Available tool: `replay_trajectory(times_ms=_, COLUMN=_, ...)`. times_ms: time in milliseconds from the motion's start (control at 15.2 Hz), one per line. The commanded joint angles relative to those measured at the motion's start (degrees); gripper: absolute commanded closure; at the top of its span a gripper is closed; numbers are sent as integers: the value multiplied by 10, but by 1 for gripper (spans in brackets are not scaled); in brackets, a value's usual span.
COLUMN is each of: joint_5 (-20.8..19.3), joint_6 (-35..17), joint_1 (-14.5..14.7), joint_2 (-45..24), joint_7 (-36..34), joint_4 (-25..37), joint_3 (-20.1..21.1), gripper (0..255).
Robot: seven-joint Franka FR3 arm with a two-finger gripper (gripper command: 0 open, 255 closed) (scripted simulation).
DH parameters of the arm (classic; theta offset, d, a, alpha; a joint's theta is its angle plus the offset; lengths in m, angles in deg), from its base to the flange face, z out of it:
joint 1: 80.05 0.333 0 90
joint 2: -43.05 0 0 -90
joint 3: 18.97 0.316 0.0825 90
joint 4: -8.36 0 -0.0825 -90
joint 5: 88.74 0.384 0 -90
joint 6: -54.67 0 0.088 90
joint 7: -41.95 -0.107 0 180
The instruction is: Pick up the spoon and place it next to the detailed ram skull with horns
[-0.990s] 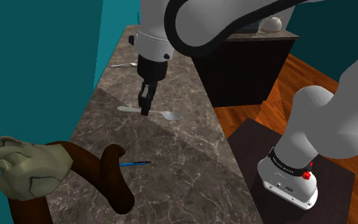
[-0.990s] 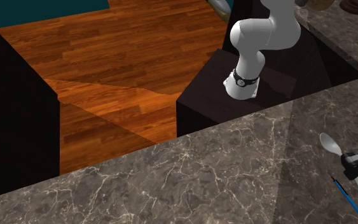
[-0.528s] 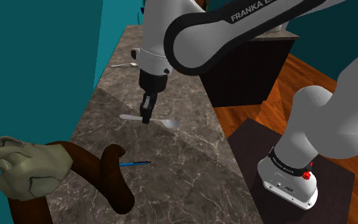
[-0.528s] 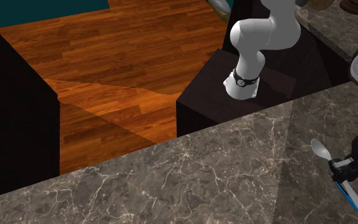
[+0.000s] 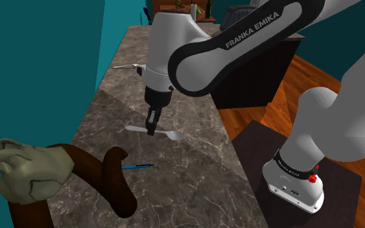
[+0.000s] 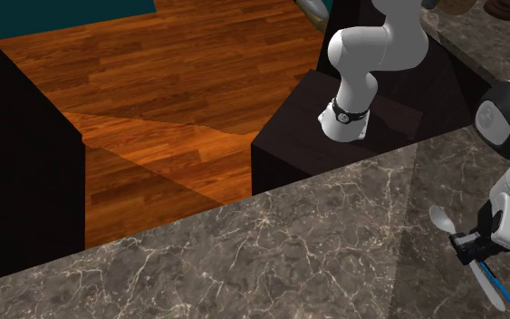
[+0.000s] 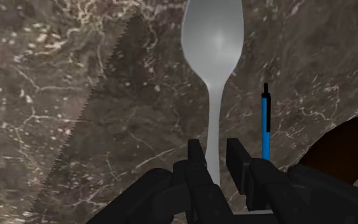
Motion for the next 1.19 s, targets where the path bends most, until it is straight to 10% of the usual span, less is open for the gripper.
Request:
replay_trajectory(times_ms=0, joint_5=2, joint_6=-14, joint_1=1, joint_2=-8, joint_7=3, joint_4=-6, joint_3=0, gripper=255)
replay_trajectory(times_ms=1122, joint_5=16, joint_6=-98, joint_1=5, joint_2=-60, joint_7=20, joint_4=-38, joint_3=3, gripper=255)
